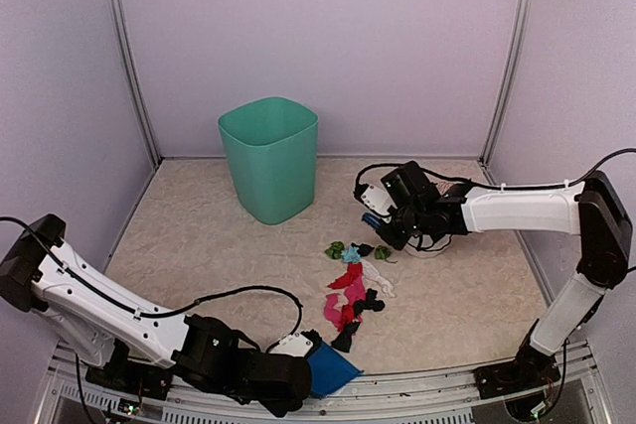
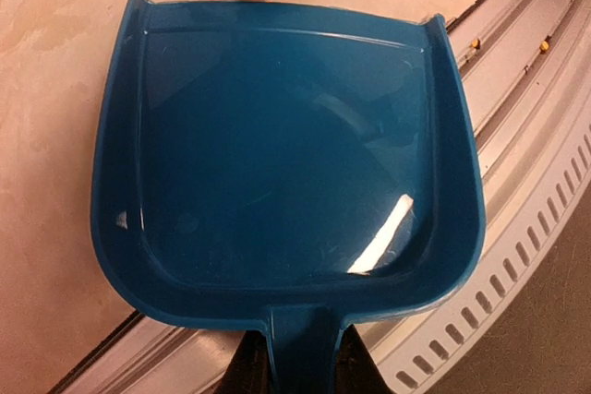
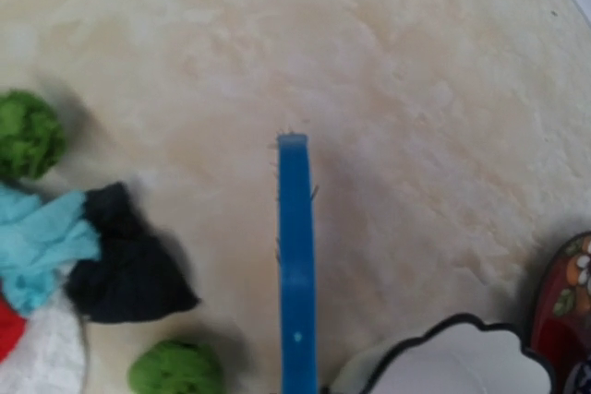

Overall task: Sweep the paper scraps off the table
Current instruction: Sweep the paper scraps into the dustpan.

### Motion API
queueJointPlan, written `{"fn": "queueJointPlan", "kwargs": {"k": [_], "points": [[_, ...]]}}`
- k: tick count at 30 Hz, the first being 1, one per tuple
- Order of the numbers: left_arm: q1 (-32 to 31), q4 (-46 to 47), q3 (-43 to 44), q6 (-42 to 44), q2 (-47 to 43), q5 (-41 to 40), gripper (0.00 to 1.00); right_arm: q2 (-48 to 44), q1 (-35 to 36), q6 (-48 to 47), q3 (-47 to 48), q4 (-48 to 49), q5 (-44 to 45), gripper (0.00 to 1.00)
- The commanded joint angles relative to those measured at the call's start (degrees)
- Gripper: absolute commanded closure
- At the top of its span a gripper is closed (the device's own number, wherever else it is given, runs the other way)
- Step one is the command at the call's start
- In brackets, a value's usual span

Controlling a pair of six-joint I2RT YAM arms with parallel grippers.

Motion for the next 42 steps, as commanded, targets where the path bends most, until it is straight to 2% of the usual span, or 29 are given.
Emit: {"fn": "queueJointPlan", "kwargs": {"k": [1, 14, 26, 42], "points": [[2.13, -1.32, 1.69, -1.36, 0.16, 1.77, 1.0, 1.29, 3.5, -1.82, 0.11, 0.57, 2.28, 1.0], [8.55, 1.01, 3.02, 1.09, 3.77, 8.12, 1.0, 1.08, 10.4, 3.9, -6.52, 0.03, 1.45, 1.0], [13.17, 2.54, 3.22, 2.48, 6.7, 8.17, 1.0, -1.29, 16.9, 15.31, -11.02, 0.01, -1.53, 1.0], [16.08, 3.63, 3.44, 4.91, 7.67, 8.03, 1.0, -5.35, 21.66, 21.38, -14.43, 2.4, -6.32, 1.0]]}}
